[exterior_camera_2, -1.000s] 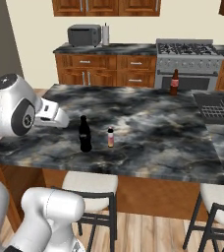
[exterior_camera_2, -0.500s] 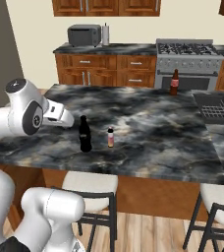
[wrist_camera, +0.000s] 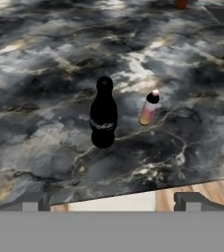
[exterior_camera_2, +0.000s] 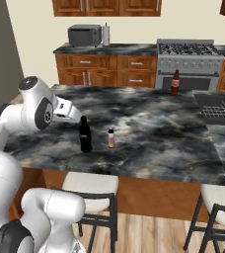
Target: Place the large bottle from the dining counter next to the other large bottle outside the sink, and place the small bottle from the dining counter next to the other small bottle inside the sink.
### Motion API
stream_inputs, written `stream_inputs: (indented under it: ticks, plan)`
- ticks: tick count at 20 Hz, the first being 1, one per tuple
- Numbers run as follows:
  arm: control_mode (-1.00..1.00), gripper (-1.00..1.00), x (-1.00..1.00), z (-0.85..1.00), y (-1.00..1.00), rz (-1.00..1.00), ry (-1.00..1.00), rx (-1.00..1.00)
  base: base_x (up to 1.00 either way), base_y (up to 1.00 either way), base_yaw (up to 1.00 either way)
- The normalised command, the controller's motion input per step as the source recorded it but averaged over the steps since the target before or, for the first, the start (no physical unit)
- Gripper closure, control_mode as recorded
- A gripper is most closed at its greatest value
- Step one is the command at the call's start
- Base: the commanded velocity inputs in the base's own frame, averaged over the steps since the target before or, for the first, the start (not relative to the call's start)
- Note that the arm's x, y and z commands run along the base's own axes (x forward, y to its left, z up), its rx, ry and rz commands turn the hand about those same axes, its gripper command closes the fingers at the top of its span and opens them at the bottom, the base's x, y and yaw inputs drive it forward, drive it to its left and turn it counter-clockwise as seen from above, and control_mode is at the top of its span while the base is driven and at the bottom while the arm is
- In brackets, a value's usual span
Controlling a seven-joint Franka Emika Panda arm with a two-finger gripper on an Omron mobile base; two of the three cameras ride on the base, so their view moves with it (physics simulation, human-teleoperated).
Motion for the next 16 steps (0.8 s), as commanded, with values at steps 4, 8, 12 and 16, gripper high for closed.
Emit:
stream_inputs:
  ticks: [4,8,12,16]
  plan:
    - [-1.0,-1.0,0.26,-0.33,0.0,0.0,-0.04,0.0,0.0,0.0,0.0]
    - [-1.0,-1.0,0.25,-0.41,0.0,0.0,-0.01,0.01,0.0,0.0,0.0]
    - [-1.0,-1.0,0.27,-0.24,-0.01,0.0,-0.04,0.0,0.0,0.0,0.0]
    - [-1.0,-1.0,0.31,-0.16,0.0,0.0,-0.07,0.0,0.0,0.0,0.0]
